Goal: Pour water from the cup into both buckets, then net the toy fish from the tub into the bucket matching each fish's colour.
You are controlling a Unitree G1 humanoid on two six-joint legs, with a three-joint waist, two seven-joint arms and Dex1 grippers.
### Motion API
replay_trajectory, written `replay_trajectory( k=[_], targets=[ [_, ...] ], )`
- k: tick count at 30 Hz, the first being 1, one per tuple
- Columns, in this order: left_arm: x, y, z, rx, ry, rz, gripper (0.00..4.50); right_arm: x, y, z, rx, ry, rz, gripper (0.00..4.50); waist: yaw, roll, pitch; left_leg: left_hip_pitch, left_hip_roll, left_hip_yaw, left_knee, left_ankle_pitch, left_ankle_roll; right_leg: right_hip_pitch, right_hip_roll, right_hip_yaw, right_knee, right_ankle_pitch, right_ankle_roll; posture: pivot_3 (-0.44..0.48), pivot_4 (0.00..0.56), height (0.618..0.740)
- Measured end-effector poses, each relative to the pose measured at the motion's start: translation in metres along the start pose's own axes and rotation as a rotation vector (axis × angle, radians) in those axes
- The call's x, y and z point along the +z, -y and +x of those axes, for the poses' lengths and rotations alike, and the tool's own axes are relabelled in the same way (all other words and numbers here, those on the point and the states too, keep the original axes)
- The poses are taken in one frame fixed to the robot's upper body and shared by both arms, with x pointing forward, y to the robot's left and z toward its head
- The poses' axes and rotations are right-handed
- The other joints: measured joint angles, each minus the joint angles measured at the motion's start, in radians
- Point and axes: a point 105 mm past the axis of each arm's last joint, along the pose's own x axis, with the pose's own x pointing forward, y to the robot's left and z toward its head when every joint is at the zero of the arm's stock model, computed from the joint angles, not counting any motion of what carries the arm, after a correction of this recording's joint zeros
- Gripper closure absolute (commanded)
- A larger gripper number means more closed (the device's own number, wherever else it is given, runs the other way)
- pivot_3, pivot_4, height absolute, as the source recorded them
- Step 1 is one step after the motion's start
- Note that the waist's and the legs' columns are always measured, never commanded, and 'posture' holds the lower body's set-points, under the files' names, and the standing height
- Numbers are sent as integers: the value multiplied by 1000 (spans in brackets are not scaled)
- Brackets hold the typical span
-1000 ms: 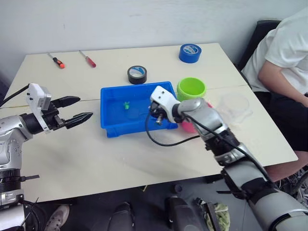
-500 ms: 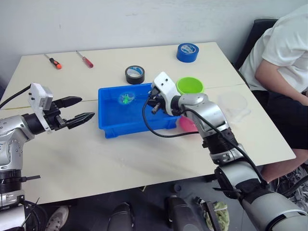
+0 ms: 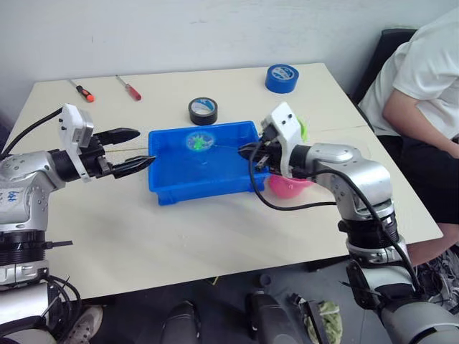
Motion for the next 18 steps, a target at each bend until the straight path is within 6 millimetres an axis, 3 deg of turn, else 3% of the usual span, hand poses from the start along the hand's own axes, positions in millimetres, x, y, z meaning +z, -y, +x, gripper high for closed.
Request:
replay_trajectory(
  k=[10,18],
  targets=[
    [11,-6,30,-85,50,23,26,20,57,-75,-248,69,-29,4500,22,0,0,0,0,0,0,0,0,0,0,0,-1,0,0,0,150,731],
    [7,-5,44,-133,54,17,26,-14,100,-109,-453,-57,-105,4500,24,0,0,0,0,1,1,0,0,0,1,1,-1,0,0,0,150,731]
  ],
)
